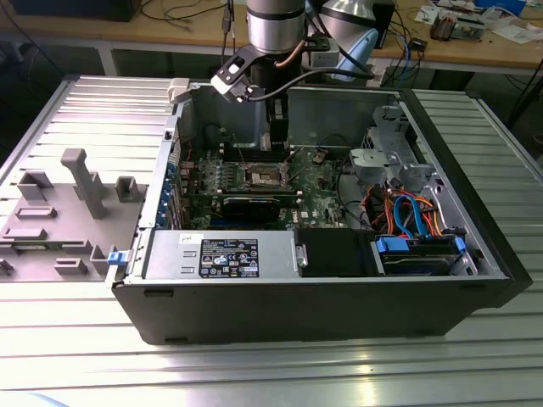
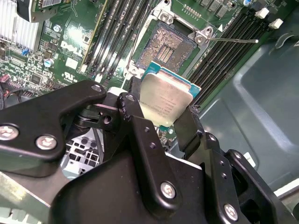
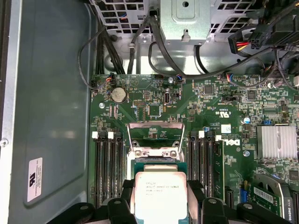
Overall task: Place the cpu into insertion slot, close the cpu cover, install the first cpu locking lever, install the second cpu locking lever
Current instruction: 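Place the cpu into insertion slot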
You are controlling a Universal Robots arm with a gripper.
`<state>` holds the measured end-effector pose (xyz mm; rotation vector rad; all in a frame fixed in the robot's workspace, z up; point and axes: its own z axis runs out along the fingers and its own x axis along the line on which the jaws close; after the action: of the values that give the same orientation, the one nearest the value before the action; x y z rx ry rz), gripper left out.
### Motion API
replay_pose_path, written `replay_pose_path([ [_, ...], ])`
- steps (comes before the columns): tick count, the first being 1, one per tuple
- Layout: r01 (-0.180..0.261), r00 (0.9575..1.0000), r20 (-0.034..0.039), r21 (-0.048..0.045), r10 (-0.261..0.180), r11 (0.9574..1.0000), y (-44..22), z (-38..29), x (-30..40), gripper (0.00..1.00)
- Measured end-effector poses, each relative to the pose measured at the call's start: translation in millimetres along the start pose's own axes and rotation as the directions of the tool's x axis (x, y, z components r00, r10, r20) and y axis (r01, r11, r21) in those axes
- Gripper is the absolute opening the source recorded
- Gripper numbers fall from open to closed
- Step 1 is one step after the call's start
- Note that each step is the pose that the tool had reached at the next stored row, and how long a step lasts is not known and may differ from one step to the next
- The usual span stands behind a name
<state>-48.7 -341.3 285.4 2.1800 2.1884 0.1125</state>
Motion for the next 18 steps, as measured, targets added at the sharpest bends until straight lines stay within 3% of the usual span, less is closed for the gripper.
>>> replay_pose_path([
  [18, 0.0, 1.0, -0.0001, -0.0001, 0.0, 1.0, -0.3, 3.6, 0.0, 0.53],
])
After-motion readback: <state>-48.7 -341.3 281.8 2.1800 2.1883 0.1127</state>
